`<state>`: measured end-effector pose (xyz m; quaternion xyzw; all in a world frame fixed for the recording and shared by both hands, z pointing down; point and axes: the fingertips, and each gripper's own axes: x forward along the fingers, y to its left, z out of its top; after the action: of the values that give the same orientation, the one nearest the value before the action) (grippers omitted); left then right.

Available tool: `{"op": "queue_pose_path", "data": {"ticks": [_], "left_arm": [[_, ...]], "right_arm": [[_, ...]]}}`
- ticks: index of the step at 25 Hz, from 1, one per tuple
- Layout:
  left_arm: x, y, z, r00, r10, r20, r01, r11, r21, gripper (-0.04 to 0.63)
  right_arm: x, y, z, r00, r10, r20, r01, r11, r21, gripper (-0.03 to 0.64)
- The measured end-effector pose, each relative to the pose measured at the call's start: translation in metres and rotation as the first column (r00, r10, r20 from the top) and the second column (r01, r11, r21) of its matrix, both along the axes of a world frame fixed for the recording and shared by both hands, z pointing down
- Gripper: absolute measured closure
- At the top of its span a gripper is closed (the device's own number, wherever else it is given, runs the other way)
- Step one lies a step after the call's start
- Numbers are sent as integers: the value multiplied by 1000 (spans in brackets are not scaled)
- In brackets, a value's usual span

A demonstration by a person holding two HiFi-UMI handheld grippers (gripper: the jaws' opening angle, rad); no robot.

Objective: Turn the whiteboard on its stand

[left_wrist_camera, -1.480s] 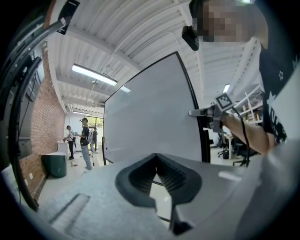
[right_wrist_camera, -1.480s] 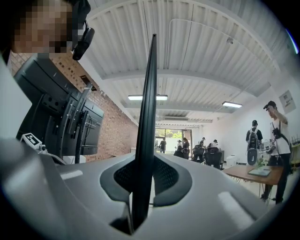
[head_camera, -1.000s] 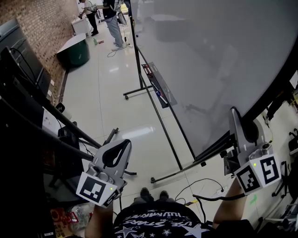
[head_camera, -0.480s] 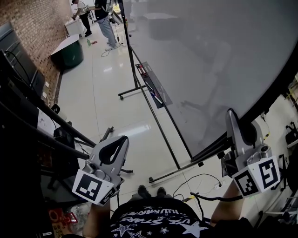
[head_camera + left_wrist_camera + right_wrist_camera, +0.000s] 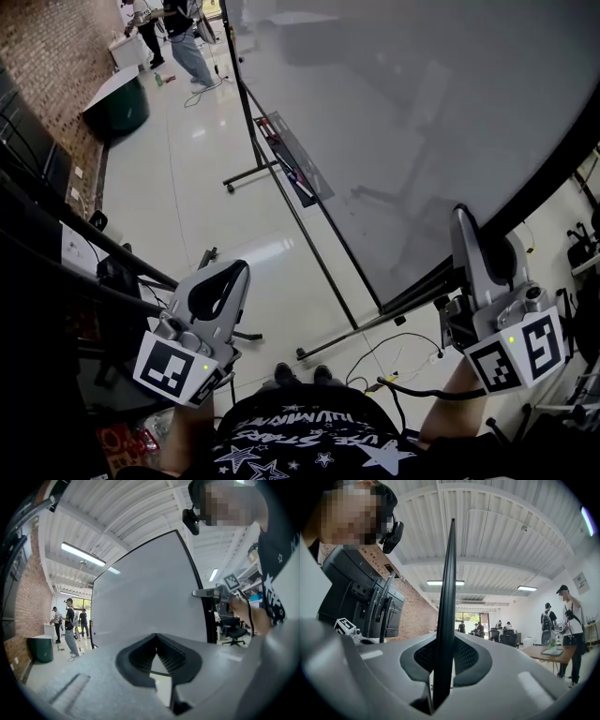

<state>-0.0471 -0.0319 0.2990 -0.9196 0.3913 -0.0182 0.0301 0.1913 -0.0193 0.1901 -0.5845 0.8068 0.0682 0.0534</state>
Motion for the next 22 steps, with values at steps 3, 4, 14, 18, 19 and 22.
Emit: {"op": "queue_pose_path", "data": {"ticks": [3, 4, 14, 18, 19, 22], "left_arm": [[5, -1, 3, 1000, 29, 3, -29, 1000, -3, 591], [7, -2, 3, 999, 34, 1, -34, 999, -5, 591], [17, -6, 7, 996, 86, -21, -86, 996, -11, 591], [20, -8, 9, 995, 97, -19, -97, 995, -15, 591], [21, -8, 9, 995, 100, -21, -100, 995, -14, 591], [26, -9, 7, 993, 119, -27, -119, 993, -6, 591]], "right_arm": [[0, 2, 0, 999, 18, -31, -17, 1000, 26, 563], [0, 2, 1, 999, 24, -47, -23, 999, 32, 560], [11, 21, 6, 997, 68, -26, -67, 996, 51, 459], [16, 33, 7, 997, 73, -30, -71, 996, 48, 457], [16, 37, 7, 997, 74, -38, -72, 996, 47, 457], [14, 51, 8, 995, 78, -63, -76, 996, 41, 460]]}}
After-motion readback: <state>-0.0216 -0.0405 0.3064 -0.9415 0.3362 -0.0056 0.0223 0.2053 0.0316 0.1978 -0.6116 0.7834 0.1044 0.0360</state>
